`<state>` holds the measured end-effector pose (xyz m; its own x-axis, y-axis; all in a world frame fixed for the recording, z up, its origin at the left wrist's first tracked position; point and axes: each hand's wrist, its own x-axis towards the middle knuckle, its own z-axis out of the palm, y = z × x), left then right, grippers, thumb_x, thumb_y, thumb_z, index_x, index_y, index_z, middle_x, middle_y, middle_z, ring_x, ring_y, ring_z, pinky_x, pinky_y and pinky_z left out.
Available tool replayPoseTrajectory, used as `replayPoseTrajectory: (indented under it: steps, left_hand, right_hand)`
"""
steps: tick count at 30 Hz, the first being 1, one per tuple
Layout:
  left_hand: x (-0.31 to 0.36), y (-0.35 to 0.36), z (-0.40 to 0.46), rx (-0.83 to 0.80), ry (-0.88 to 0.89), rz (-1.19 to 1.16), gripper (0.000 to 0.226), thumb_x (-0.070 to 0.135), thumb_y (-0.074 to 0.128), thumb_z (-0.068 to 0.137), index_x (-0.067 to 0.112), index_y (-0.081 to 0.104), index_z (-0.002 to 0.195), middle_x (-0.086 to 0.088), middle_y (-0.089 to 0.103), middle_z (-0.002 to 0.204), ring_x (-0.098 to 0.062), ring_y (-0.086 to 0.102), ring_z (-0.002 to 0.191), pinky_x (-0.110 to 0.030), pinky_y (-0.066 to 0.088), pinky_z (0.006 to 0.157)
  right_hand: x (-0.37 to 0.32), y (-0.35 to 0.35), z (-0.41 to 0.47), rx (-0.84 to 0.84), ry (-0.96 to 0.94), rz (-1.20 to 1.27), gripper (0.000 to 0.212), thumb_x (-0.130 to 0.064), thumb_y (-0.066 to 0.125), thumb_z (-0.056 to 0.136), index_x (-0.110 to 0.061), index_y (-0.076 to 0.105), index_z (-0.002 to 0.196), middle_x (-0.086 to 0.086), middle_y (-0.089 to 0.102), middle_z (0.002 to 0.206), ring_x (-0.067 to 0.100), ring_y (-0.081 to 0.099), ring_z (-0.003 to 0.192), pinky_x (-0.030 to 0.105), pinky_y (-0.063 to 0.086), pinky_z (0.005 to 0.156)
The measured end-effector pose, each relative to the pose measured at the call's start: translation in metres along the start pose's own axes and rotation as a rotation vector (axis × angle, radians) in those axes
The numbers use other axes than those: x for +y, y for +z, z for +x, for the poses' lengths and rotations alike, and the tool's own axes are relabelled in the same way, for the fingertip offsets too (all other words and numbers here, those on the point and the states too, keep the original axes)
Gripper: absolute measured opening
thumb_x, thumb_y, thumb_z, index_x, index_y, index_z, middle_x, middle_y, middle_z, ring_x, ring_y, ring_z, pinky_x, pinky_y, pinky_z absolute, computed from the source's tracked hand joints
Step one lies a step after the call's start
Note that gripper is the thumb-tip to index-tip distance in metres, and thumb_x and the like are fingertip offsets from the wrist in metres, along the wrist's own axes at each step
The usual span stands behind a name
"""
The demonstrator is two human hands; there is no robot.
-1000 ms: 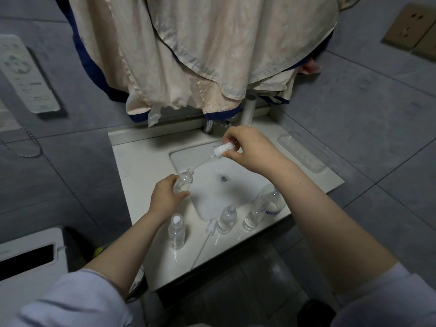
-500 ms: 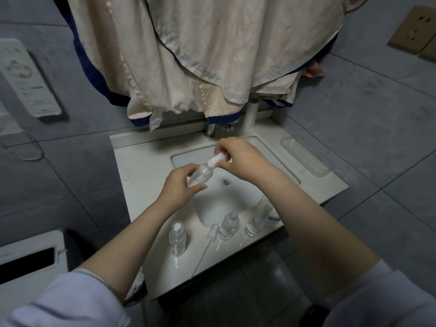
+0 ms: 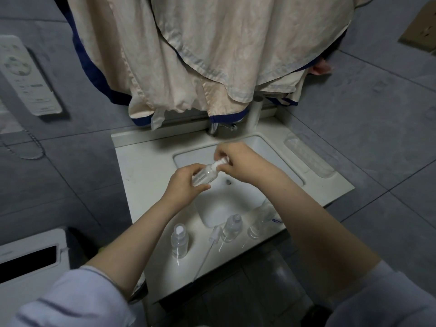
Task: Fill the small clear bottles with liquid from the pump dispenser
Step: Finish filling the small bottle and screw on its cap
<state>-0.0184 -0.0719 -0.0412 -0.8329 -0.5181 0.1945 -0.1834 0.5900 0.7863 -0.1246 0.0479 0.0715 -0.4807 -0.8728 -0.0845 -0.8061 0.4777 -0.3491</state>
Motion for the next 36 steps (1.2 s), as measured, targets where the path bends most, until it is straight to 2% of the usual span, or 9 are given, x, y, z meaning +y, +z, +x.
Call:
replayPoseTrajectory:
  steps: [3, 5, 8, 14, 17, 21, 25, 33, 36]
  left_hand:
    - [-0.0011, 0.0025, 0.0009, -0.012, 0.007, -0.001, 0.038, 0.024, 0.078, 0.068, 0.023, 0.063, 0.103, 0.005, 0.068, 0.092, -0.017, 0.062, 0.086, -0.038, 0.051, 0.079]
    - [-0.0014, 0.0024, 0.0027, -0.014, 0.004, -0.014, 0.038, 0.024, 0.078, 0.068, 0.022, 0.063, 0.104, 0.005, 0.068, 0.092, -0.016, 0.062, 0.086, -0.037, 0.051, 0.079]
    - [-0.0017, 0.002, 0.0037, -0.016, -0.003, -0.019, 0.039, 0.023, 0.078, 0.068, 0.022, 0.064, 0.105, 0.005, 0.068, 0.093, -0.016, 0.062, 0.088, -0.035, 0.05, 0.079]
    - [-0.0025, 0.0, 0.0043, -0.026, -0.021, -0.015, 0.039, 0.025, 0.077, 0.069, 0.024, 0.062, 0.105, 0.005, 0.068, 0.094, -0.015, 0.062, 0.088, -0.038, 0.05, 0.08]
    - [-0.0029, 0.0002, 0.0038, -0.037, -0.021, -0.023, 0.039, 0.025, 0.077, 0.069, 0.023, 0.063, 0.105, 0.004, 0.068, 0.094, -0.016, 0.063, 0.087, -0.04, 0.051, 0.08]
    - [-0.0023, 0.0007, 0.0023, -0.051, -0.016, -0.031, 0.038, 0.025, 0.077, 0.069, 0.024, 0.063, 0.104, 0.005, 0.068, 0.092, -0.017, 0.062, 0.087, -0.042, 0.051, 0.08]
    - [-0.0012, 0.0009, 0.0015, -0.063, -0.005, -0.055, 0.037, 0.025, 0.076, 0.069, 0.027, 0.062, 0.103, 0.007, 0.068, 0.091, -0.015, 0.063, 0.086, -0.042, 0.051, 0.079]
    - [0.0014, 0.0037, 0.0003, -0.116, 0.01, -0.035, 0.04, 0.022, 0.078, 0.068, 0.024, 0.063, 0.106, 0.006, 0.069, 0.094, -0.015, 0.062, 0.088, -0.036, 0.05, 0.08]
    - [0.0046, 0.0049, 0.0004, -0.123, 0.006, -0.101, 0.039, 0.018, 0.078, 0.069, 0.018, 0.064, 0.105, 0.003, 0.069, 0.095, -0.013, 0.062, 0.088, -0.026, 0.046, 0.078]
  right_hand:
    - [0.0013, 0.0031, 0.0005, 0.012, 0.057, 0.018, 0.036, -0.037, 0.057, 0.092, -0.011, 0.055, 0.116, 0.009, 0.058, 0.112, 0.02, 0.053, 0.091, 0.03, 0.041, 0.073]
    - [0.0009, 0.0028, -0.0002, -0.01, 0.005, 0.118, 0.045, -0.025, 0.065, 0.088, -0.015, 0.047, 0.128, 0.007, 0.052, 0.123, 0.017, 0.053, 0.091, 0.028, 0.044, 0.077]
    - [0.0016, 0.0031, 0.0023, 0.027, 0.032, 0.064, 0.029, -0.027, 0.059, 0.092, -0.011, 0.054, 0.115, 0.009, 0.058, 0.11, 0.02, 0.053, 0.076, 0.028, 0.042, 0.065]
    - [0.0043, 0.0026, 0.0025, 0.04, 0.043, 0.046, 0.026, -0.031, 0.057, 0.092, -0.012, 0.054, 0.11, 0.002, 0.053, 0.097, 0.021, 0.051, 0.084, 0.034, 0.045, 0.071]
    - [0.004, 0.0038, 0.0027, -0.036, 0.019, 0.032, 0.039, -0.032, 0.058, 0.092, -0.018, 0.048, 0.127, 0.002, 0.053, 0.114, 0.02, 0.053, 0.096, 0.035, 0.046, 0.082]
    - [0.0035, 0.0043, 0.0026, -0.008, 0.066, -0.032, 0.029, -0.036, 0.055, 0.093, -0.015, 0.055, 0.113, 0.002, 0.053, 0.099, 0.02, 0.053, 0.089, 0.031, 0.041, 0.07]
    - [0.0062, 0.0061, 0.0009, -0.009, 0.022, 0.012, 0.028, -0.034, 0.057, 0.092, -0.017, 0.053, 0.113, 0.003, 0.058, 0.107, 0.019, 0.051, 0.084, 0.033, 0.044, 0.072]
    - [0.0058, 0.004, -0.0023, -0.048, 0.083, 0.007, 0.029, -0.04, 0.047, 0.096, -0.014, 0.055, 0.106, 0.006, 0.057, 0.102, 0.021, 0.054, 0.085, 0.031, 0.042, 0.071]
    - [0.0068, 0.0033, -0.005, -0.069, 0.031, 0.04, 0.029, -0.035, 0.059, 0.091, -0.014, 0.052, 0.109, 0.008, 0.06, 0.103, 0.024, 0.06, 0.086, 0.038, 0.049, 0.078]
